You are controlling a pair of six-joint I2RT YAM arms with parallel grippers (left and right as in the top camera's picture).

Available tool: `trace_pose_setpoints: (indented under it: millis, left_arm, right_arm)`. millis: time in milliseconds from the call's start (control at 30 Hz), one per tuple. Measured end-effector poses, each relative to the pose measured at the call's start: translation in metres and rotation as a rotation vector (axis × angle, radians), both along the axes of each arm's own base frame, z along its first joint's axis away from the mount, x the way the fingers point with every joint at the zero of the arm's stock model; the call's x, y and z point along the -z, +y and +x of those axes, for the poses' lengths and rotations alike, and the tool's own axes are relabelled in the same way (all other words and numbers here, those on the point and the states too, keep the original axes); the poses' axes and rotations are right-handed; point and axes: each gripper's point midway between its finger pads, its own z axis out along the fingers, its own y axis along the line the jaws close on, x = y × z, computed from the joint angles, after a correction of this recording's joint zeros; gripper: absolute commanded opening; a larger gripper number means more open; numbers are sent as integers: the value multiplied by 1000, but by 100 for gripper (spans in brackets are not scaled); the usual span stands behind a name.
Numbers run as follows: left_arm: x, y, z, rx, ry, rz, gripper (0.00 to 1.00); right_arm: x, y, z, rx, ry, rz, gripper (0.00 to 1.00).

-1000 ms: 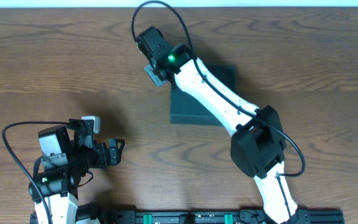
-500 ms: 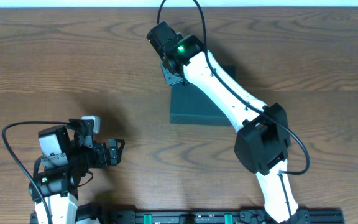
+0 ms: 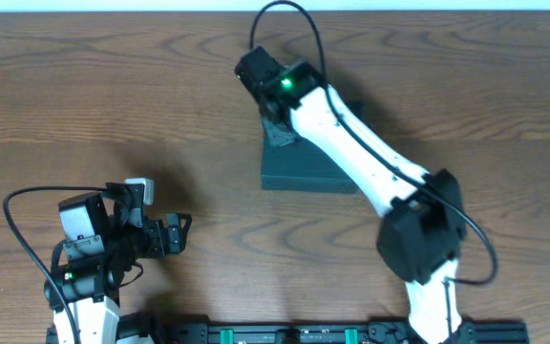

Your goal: Pack container

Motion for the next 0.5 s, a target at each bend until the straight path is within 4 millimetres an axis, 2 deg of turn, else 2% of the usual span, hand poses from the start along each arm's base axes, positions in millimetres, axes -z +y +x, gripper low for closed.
trace_pose_setpoints:
  millis: [133,267,400,500]
  left_arm:
    - [0,0,0,0,0,0,95]
    - [0,0,0,0,0,0,95]
    - [0,0,0,0,0,0,95]
    - [0,0,0,0,0,0,96]
  right_arm:
    - [-10,-21,-15,21,-52,64,2]
    - [1,-33,-40,19,-50,123,2]
    - [16,-44,-75,26,19,154,1]
    - [18,-49,-95,41,53,190,2]
